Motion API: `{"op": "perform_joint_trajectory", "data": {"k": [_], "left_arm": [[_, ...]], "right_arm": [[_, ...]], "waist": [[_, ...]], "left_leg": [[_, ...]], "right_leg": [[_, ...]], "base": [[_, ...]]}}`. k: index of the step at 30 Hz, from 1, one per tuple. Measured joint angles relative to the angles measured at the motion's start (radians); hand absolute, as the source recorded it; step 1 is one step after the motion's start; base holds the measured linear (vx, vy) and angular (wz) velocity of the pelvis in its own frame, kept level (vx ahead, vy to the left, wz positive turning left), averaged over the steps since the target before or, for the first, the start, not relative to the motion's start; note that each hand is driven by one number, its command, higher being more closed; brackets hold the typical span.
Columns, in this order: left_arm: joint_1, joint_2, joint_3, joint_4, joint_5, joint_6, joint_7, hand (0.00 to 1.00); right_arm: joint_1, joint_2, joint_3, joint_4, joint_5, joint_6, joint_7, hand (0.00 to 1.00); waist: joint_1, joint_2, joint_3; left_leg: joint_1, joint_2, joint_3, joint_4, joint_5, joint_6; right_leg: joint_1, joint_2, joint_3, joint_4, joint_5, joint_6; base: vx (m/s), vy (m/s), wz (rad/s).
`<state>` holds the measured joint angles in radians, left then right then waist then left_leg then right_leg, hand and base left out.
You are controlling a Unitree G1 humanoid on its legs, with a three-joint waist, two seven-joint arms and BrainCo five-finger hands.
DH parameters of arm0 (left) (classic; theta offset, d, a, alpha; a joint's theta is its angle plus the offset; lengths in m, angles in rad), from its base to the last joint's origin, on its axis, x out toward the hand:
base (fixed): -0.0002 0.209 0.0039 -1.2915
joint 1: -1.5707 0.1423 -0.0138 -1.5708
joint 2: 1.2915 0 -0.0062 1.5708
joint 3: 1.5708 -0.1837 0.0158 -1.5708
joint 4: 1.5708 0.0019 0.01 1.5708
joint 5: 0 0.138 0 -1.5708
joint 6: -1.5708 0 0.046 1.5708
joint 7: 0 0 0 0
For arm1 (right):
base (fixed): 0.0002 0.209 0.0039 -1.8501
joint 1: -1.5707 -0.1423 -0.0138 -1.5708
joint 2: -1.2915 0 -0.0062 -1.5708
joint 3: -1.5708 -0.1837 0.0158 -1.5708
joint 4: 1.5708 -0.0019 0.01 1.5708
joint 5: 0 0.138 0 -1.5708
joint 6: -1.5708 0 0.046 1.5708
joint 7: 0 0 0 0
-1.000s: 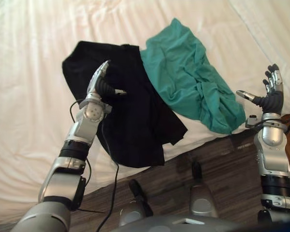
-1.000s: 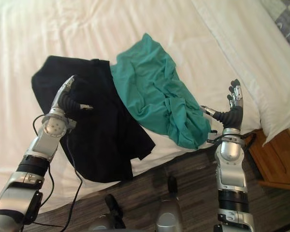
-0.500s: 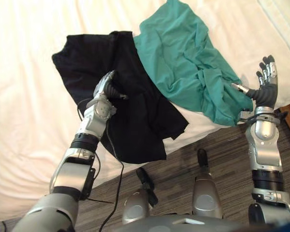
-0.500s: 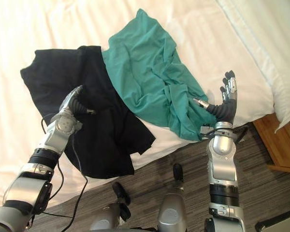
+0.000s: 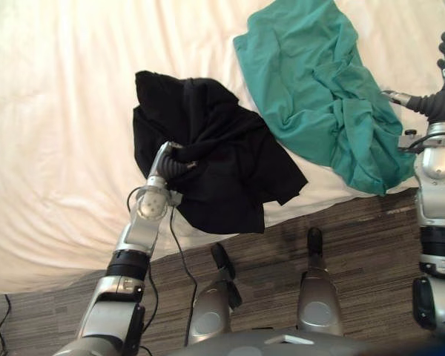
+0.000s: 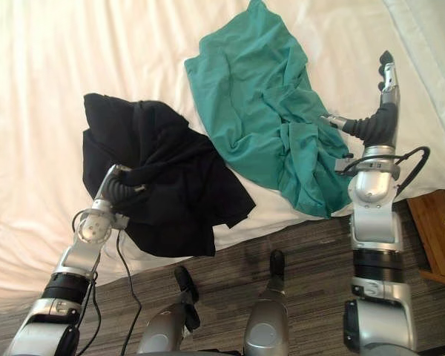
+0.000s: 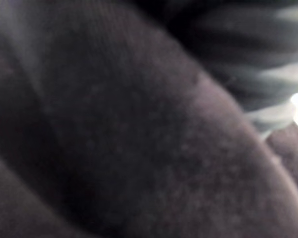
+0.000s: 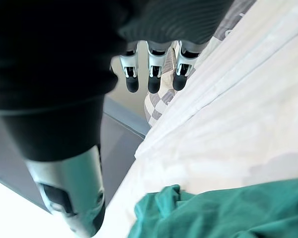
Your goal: Tidy the bed and pick cloth on bed and put in laundry
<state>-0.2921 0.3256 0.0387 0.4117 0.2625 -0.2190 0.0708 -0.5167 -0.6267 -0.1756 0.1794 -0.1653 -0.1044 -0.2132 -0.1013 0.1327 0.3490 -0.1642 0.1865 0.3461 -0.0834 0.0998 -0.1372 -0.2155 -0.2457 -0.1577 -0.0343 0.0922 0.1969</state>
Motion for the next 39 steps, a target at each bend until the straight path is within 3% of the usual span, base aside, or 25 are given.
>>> {"op": "perform_joint_trajectory", "data": {"k": [7, 12, 15, 18, 36, 39], "left_arm": [[0.093, -0.006, 0.015, -0.078, -0.081, -0.033, -0.014, 1.00], [0.167, -0.006, 0.012, -0.133, -0.135, -0.073, -0.039, 1.00], [0.190, -0.005, 0.012, -0.165, -0.163, -0.076, -0.061, 1.00], [0.229, -0.004, 0.009, -0.214, -0.192, -0.084, -0.071, 1.00], [0.301, 0.032, -0.010, -0.370, -0.333, -0.103, -0.154, 1.00], [0.316, 0.063, -0.023, -0.393, -0.361, -0.103, -0.162, 1.00]], "right_arm": [[-0.113, -0.161, 0.110, 0.158, -0.015, 0.000, 0.025, 0.00], [-0.196, -0.261, 0.206, 0.229, -0.017, -0.001, 0.053, 0.00], [-0.228, -0.267, 0.247, 0.242, -0.017, -0.002, 0.056, 0.00], [-0.232, -0.297, 0.281, 0.242, -0.040, -0.003, 0.061, 0.00], [-0.243, -0.301, 0.326, 0.240, -0.144, -0.013, 0.076, 0.00], [-0.248, -0.340, 0.358, 0.253, -0.155, -0.025, 0.094, 0.00]], "waist": [[0.004, 0.006, 0.000], [0.015, 0.028, 0.004], [0.013, 0.038, 0.009], [0.033, 0.039, 0.009], [0.059, 0.033, 0.047], [0.062, 0.030, 0.052]], "left_leg": [[-0.032, -0.002, -0.026, -0.014, 0.024, 0.004], [-0.084, -0.003, -0.049, -0.014, 0.038, 0.005], [-0.099, -0.002, -0.061, -0.014, 0.042, 0.007], [-0.128, -0.002, -0.068, -0.014, 0.048, 0.007], [-0.209, -0.003, -0.133, -0.014, 0.069, 0.013], [-0.222, -0.003, -0.139, -0.013, 0.071, 0.015]], "right_leg": [[-0.021, 0.000, -0.018, 0.001, 0.000, 0.000], [-0.057, 0.000, -0.029, 0.003, 0.000, 0.000], [-0.064, 0.000, -0.048, 0.003, 0.000, 0.000], [-0.089, -0.001, -0.053, 0.007, 0.000, 0.000], [-0.125, -0.002, -0.116, 0.016, 0.001, -0.001], [-0.131, -0.002, -0.122, 0.016, 0.001, -0.001]], "base": [[-0.01, -0.014, 0.09], [0.00, -0.009, 0.11], [-0.01, -0.009, 0.14], [0.00, 0.000, 0.05], [0.00, 0.002, 0.10], [-0.01, 0.005, 0.05]]}}
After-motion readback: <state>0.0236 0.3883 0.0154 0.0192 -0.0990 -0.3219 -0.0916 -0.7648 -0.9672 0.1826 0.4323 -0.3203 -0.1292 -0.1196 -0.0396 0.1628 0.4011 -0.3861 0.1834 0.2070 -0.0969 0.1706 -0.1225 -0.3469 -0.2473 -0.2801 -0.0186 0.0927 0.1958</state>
